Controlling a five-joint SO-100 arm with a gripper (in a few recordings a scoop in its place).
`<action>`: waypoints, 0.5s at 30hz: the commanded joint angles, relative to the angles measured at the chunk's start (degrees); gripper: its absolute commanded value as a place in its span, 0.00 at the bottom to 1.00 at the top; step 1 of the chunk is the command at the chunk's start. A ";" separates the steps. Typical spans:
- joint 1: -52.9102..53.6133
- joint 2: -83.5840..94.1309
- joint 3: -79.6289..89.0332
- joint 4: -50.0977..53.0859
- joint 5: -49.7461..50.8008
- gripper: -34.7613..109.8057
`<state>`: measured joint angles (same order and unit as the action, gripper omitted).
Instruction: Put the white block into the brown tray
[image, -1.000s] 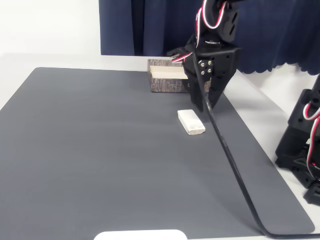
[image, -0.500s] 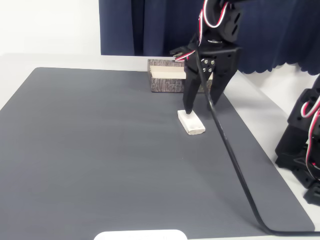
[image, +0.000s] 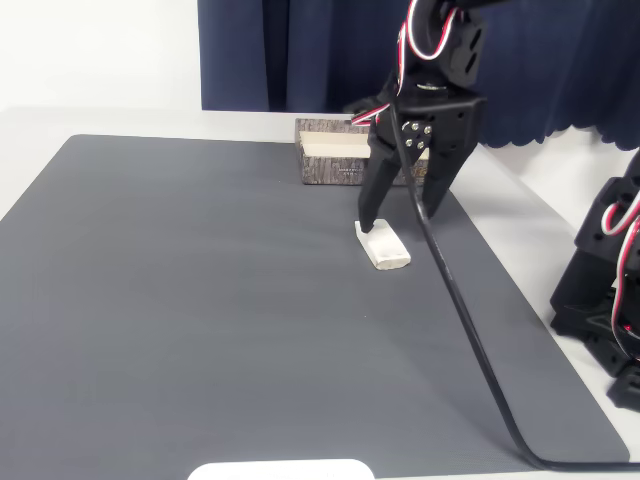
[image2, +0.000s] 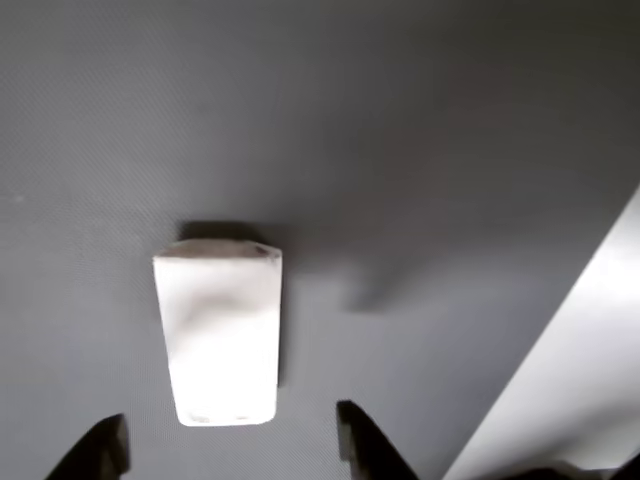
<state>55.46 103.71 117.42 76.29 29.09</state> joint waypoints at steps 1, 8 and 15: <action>0.53 2.02 -0.26 -0.44 -0.35 0.58; 1.32 1.23 0.70 -1.58 -0.88 0.58; 0.88 -2.02 0.26 -3.96 -1.23 0.58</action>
<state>56.60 101.78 118.48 73.12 28.48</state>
